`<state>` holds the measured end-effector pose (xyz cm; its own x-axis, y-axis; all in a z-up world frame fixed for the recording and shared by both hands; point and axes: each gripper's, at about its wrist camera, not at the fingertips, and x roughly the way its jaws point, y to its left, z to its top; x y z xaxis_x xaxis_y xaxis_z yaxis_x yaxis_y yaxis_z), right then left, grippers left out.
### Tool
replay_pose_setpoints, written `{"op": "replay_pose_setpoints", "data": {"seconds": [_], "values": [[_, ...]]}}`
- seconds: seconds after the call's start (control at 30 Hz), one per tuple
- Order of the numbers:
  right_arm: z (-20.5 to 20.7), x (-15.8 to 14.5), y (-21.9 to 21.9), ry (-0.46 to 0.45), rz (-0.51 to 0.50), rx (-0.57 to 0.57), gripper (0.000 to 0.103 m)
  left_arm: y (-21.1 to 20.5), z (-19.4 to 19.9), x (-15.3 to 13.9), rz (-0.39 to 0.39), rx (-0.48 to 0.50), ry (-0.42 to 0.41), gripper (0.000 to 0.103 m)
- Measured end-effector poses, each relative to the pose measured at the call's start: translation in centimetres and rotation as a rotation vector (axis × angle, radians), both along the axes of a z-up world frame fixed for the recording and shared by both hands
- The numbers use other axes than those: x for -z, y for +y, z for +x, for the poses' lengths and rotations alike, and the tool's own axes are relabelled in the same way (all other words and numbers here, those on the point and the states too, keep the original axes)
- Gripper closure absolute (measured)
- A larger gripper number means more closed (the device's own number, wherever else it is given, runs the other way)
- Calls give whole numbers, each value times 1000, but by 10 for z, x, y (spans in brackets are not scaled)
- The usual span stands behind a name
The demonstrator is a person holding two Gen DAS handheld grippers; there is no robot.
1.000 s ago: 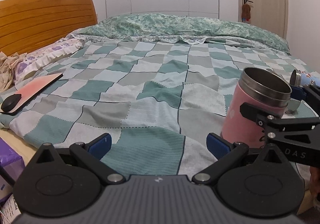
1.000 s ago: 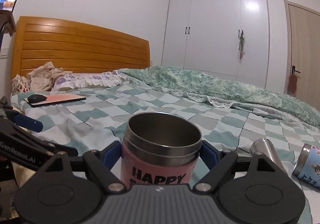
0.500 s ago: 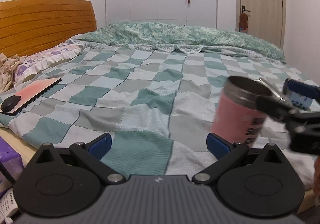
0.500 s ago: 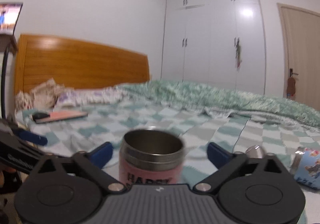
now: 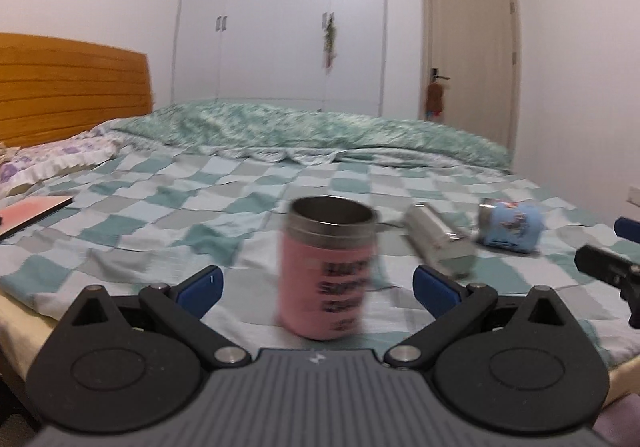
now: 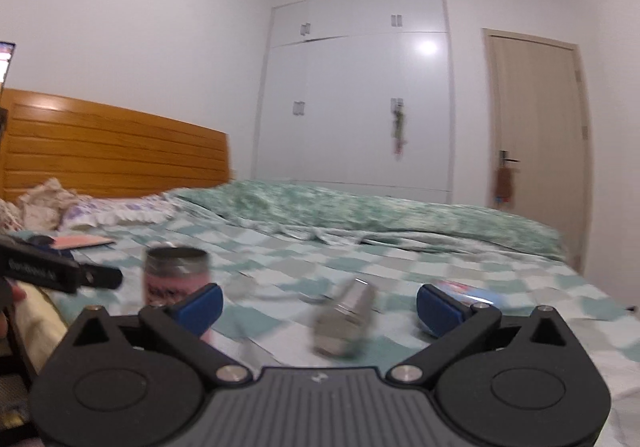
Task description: Flip cup upright
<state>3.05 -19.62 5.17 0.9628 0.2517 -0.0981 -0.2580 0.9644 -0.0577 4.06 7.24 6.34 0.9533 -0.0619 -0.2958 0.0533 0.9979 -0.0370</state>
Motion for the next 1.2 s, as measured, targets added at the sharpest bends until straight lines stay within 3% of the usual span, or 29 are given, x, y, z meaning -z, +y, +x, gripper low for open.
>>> {"op": "replay_pose_setpoints", "data": {"seconds": [0.27, 0.67, 1.2], "values": [[-39, 35, -43, 15, -21, 120, 0, -48, -23, 30, 17, 43, -50, 0], [-60, 61, -45, -34, -22, 122, 0, -60, -39, 70, 86, -21, -80, 0], [-71, 62, -37, -70, -51, 118, 0, -55, -50, 70, 76, -21, -120, 0]]}}
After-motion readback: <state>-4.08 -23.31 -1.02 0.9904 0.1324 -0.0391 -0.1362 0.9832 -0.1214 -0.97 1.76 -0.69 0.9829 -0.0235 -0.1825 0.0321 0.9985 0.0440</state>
